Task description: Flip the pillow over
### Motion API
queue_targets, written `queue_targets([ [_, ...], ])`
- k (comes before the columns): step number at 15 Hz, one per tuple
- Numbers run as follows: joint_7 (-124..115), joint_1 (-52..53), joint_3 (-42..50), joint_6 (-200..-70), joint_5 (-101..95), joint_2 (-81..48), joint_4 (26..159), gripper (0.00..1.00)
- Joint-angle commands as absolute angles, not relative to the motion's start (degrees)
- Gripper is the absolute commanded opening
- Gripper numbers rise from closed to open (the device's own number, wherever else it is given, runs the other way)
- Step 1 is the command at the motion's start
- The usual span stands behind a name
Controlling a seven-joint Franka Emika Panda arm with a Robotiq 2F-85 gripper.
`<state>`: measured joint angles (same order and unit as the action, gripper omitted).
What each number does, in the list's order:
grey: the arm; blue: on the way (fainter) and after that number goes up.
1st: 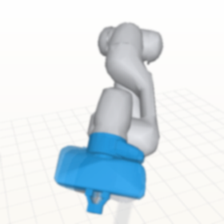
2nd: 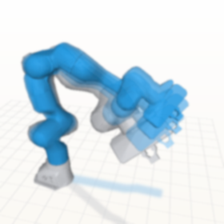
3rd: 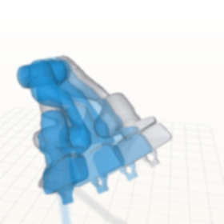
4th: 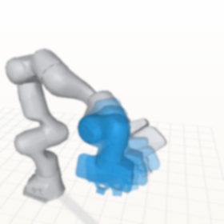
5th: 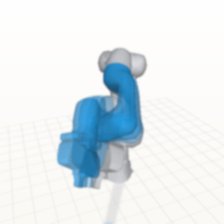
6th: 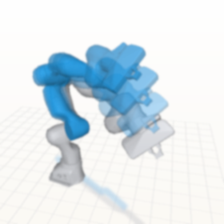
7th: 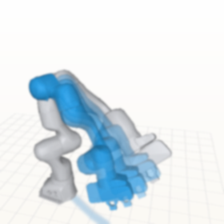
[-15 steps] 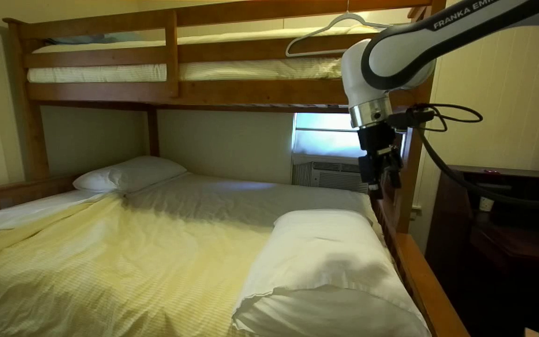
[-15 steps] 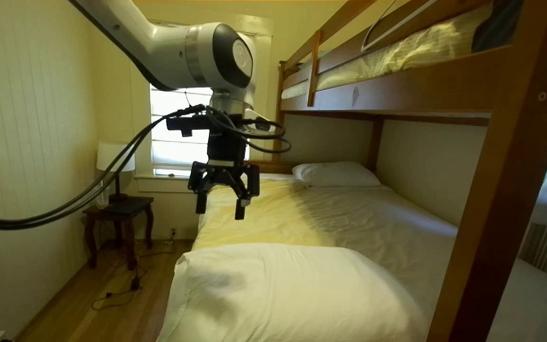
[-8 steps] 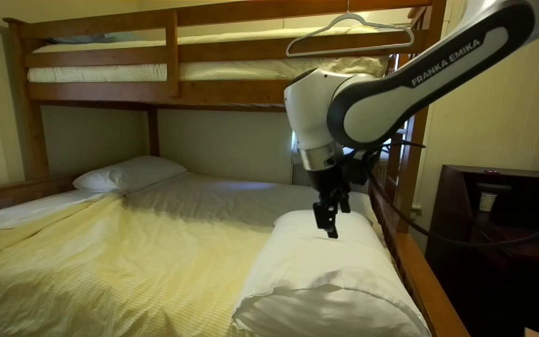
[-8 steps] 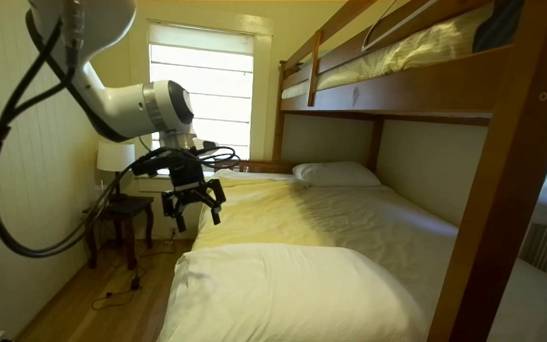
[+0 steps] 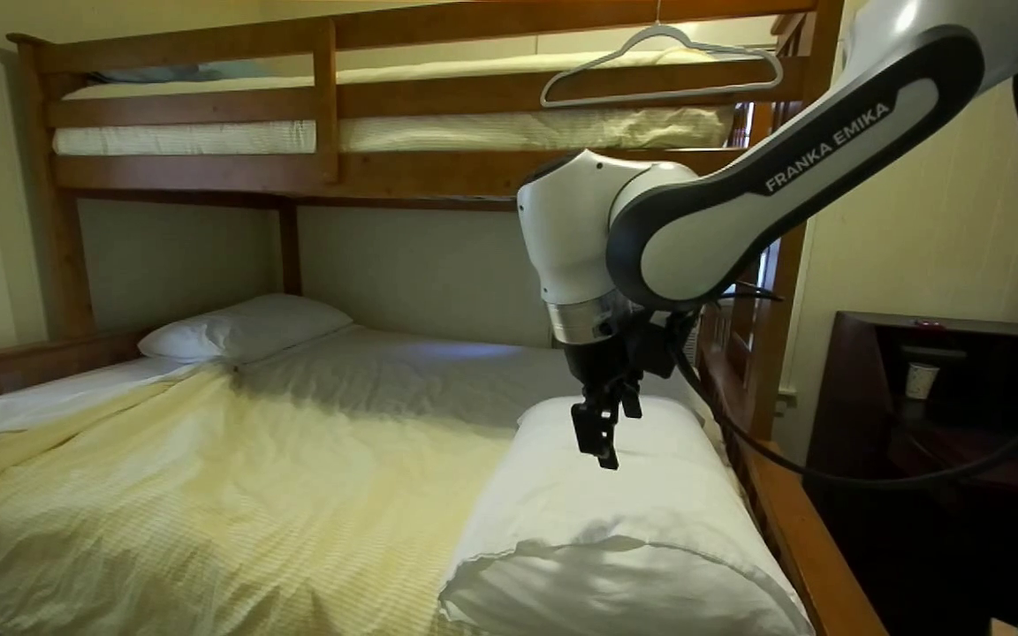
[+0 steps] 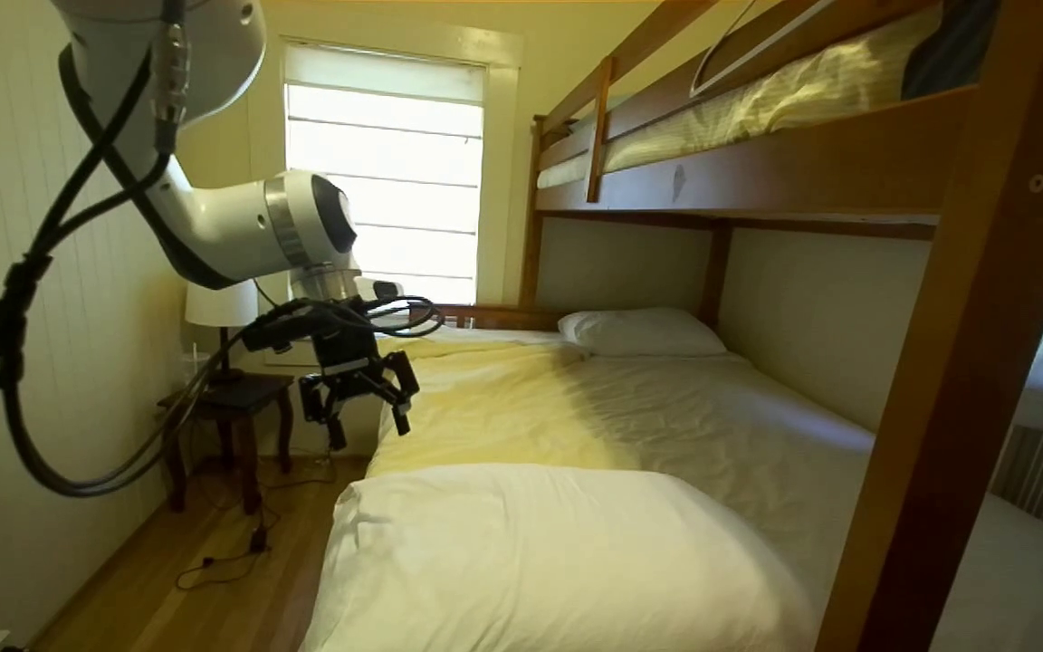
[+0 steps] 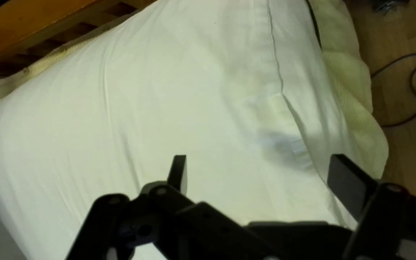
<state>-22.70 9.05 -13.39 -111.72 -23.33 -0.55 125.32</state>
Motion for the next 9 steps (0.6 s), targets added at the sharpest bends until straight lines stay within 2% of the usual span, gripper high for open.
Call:
queue_targets([
  [1, -22.68, 9.95, -12.56, -111.57, -23.28, -0.58, 125.20, 1.00],
  [9, -32.52, 14.32, -12.97, -123.02, -27.18, -9.53, 124.78, 1.00],
])
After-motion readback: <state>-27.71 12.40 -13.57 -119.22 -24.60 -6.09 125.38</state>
